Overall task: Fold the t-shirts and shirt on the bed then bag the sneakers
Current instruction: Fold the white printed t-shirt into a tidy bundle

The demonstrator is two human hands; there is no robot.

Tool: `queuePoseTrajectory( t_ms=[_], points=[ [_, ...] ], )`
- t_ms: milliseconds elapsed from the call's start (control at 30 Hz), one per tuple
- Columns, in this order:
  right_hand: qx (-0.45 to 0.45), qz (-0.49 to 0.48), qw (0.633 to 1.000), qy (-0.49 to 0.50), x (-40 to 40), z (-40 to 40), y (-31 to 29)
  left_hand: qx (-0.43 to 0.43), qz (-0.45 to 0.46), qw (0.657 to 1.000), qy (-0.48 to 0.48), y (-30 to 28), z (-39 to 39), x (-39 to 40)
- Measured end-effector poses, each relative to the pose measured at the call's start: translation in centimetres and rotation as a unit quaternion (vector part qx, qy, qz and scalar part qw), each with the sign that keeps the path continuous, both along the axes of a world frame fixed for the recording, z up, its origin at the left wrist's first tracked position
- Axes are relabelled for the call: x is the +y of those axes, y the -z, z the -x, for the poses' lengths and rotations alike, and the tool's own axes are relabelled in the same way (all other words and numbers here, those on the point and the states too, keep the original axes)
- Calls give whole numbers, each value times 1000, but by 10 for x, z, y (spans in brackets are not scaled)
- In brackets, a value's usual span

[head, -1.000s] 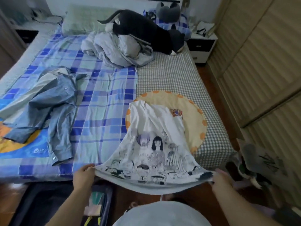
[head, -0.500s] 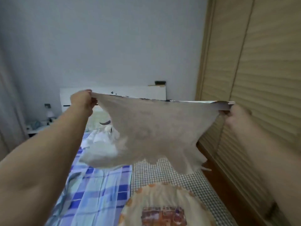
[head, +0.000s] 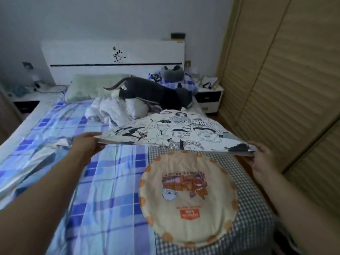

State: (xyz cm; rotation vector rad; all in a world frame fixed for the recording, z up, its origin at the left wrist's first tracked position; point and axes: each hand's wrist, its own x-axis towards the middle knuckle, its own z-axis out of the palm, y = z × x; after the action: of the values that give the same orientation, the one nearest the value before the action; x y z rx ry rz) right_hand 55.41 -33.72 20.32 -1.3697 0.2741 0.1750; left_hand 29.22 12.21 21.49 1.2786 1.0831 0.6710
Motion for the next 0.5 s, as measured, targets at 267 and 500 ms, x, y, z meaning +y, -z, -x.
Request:
queuePoseTrajectory(
  t_ms=[267, 500],
  points=[
    [150, 219, 959, -94, -18, 75, 234, 228, 68, 971, 6, 266, 73, -32],
    [209, 202, 948, -126, -14, 102, 313, 271, 71, 959, -29, 342, 87, -38]
  ],
)
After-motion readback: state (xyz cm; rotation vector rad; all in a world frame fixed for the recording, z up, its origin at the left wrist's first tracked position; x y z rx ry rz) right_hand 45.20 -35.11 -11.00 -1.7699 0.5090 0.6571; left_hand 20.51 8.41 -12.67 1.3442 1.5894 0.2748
